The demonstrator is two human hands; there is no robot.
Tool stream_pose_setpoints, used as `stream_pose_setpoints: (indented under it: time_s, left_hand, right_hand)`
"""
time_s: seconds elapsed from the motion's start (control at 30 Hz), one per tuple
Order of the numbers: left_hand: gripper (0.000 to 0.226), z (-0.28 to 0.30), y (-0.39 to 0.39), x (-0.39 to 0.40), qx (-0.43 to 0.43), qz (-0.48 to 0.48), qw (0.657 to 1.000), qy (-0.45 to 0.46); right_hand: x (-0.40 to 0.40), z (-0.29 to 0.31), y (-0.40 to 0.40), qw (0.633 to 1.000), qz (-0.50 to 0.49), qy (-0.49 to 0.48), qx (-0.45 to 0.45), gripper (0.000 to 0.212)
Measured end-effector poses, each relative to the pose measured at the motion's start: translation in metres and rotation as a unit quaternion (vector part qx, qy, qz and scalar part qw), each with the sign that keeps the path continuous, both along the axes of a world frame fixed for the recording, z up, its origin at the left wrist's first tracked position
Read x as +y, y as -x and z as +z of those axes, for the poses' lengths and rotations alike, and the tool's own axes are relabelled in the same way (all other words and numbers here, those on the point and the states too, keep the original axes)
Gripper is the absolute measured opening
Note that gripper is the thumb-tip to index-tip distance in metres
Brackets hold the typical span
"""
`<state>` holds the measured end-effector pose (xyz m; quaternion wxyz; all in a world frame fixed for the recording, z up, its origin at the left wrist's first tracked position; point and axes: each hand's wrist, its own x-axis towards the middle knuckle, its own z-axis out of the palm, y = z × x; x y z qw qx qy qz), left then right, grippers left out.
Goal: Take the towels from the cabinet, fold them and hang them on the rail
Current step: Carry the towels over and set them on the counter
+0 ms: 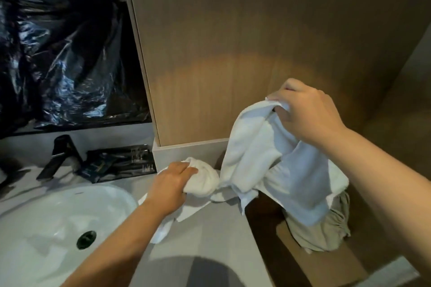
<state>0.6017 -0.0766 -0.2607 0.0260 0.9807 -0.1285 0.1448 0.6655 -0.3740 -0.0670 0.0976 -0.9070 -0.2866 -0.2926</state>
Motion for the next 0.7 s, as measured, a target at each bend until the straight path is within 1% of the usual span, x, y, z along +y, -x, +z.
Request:
stream_pose_setpoints:
  time_s: [0.07, 0.13, 0.2, 0.23, 0.27, 0.33, 0.37, 0.4, 0.43, 0.47, 0.5, 0.53, 0.57, 0.6, 0.63, 0.67, 0.7]
  left_hand:
    - [0.082, -0.025, -0.005, 0.002, 0.034, -0.019, 0.999, 0.008]
    - [0.081, -0.043, -0.013, 0.000, 0.059, -0.037, 0.997, 0.024]
    - [0.082, -0.055, -0.018, -0.003, 0.082, -0.041, 0.996, -0.001]
    - [0.086, -0.065, -0.021, -0.003, 0.090, -0.039, 0.995, -0.016]
    - [0.095, -0.076, -0.022, -0.004, 0.110, -0.028, 0.993, -0.023]
    - [0.122, -0.101, -0.022, -0.002, 0.166, -0.011, 0.986, -0.009]
    - [0.131, -0.112, -0.022, -0.001, 0.202, -0.004, 0.979, 0.011]
    - [0.135, -0.120, -0.021, -0.001, 0.216, -0.002, 0.976, 0.011]
    - [0.133, -0.121, -0.021, 0.001, 0.233, -0.004, 0.972, 0.020]
    - [0.125, -0.118, -0.022, 0.002, 0.234, 0.000, 0.971, 0.042]
    - [0.111, -0.107, -0.023, 0.002, 0.245, -0.007, 0.968, 0.053]
    - [0.102, -0.095, -0.024, 0.002, 0.278, 0.002, 0.957, 0.087]
    - [0.101, -0.081, -0.025, 0.002, 0.302, 0.014, 0.946, 0.116]
    - [0.102, -0.067, -0.027, 0.002, 0.302, 0.022, 0.939, 0.162]
    - [0.100, -0.051, -0.026, 0.003, 0.265, 0.036, 0.936, 0.228]
    - [0.090, -0.034, -0.023, 0.005, 0.204, 0.047, 0.932, 0.297]
    - [0.078, -0.018, -0.021, 0.007, 0.135, 0.042, 0.921, 0.364]
  right_hand:
    - [0.012, -0.008, 0.000, 1.000, -0.004, -0.002, 0.006, 0.025]
    - [0.020, -0.016, -0.002, 1.000, -0.014, 0.003, 0.017, 0.025]
    - [0.024, -0.021, -0.005, 0.999, -0.028, 0.010, 0.024, 0.025]
    - [0.026, -0.024, -0.007, 0.999, -0.035, 0.013, 0.029, 0.025]
    - [0.027, -0.026, -0.009, 0.998, -0.042, 0.014, 0.033, 0.025]
    - [0.029, -0.033, -0.013, 0.998, -0.050, 0.015, 0.035, 0.025]
    - [0.030, -0.036, -0.015, 0.998, -0.049, 0.015, 0.033, 0.025]
    - [0.032, -0.039, -0.017, 0.998, -0.047, 0.014, 0.032, 0.025]
    - [0.034, -0.042, -0.020, 0.998, -0.045, 0.011, 0.032, 0.025]
    - [0.037, -0.045, -0.022, 0.999, -0.041, 0.009, 0.032, 0.025]
    - [0.040, -0.046, -0.024, 0.999, -0.032, 0.008, 0.031, 0.026]
    - [0.044, -0.046, -0.026, 0.999, -0.020, 0.006, 0.026, 0.026]
    - [0.048, -0.045, -0.028, 1.000, -0.007, 0.004, 0.018, 0.026]
    - [0.053, -0.043, -0.030, 1.000, 0.008, 0.002, 0.011, 0.026]
    - [0.058, -0.040, -0.032, 1.000, 0.023, 0.002, 0.006, 0.026]
    - [0.064, -0.037, -0.032, 0.999, 0.039, 0.004, -0.001, 0.026]
    - [0.069, -0.034, -0.032, 0.998, 0.055, 0.007, -0.011, 0.025]
